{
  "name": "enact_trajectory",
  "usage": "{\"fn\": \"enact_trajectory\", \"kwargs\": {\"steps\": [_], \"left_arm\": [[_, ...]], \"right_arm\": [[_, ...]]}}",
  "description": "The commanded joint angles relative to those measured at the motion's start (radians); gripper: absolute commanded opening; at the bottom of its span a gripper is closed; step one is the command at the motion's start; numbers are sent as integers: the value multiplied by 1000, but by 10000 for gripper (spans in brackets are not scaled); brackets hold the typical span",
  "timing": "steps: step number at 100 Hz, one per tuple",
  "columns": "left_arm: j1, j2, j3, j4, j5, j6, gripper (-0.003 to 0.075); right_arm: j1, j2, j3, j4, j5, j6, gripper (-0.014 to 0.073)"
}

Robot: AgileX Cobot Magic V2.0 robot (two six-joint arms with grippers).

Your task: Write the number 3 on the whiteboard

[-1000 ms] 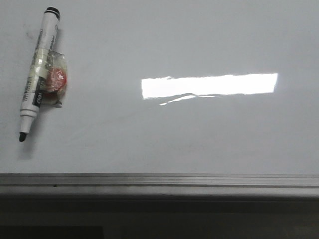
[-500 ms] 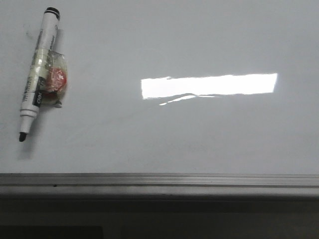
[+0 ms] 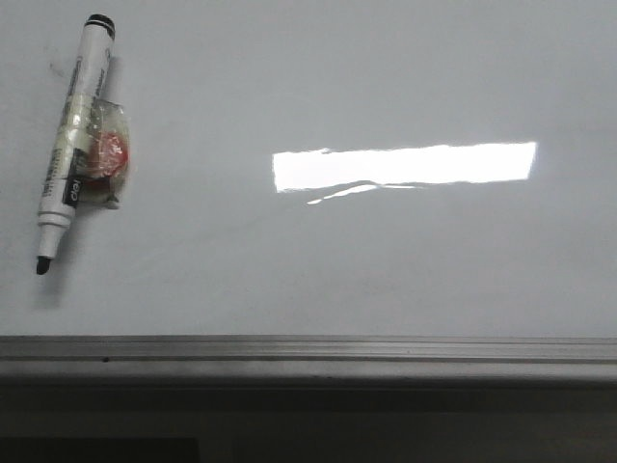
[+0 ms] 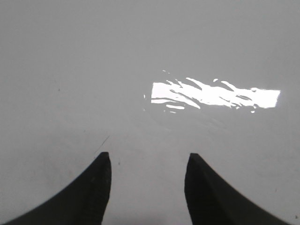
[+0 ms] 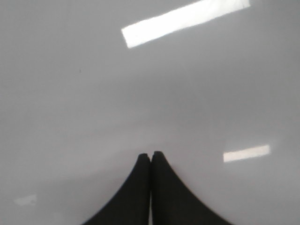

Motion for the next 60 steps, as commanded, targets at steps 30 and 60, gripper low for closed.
{"fn": "enact_trajectory", "kwargs": {"steps": [30,60], "left_arm": [[-409,265,-141,138,-108,1,348],[-701,476,-148,-60,-180,-1,349]], "right_arm": [[0,19,-37,45,-77,-5,-54],[0,19,-37,45,-77,-5,-54]]}}
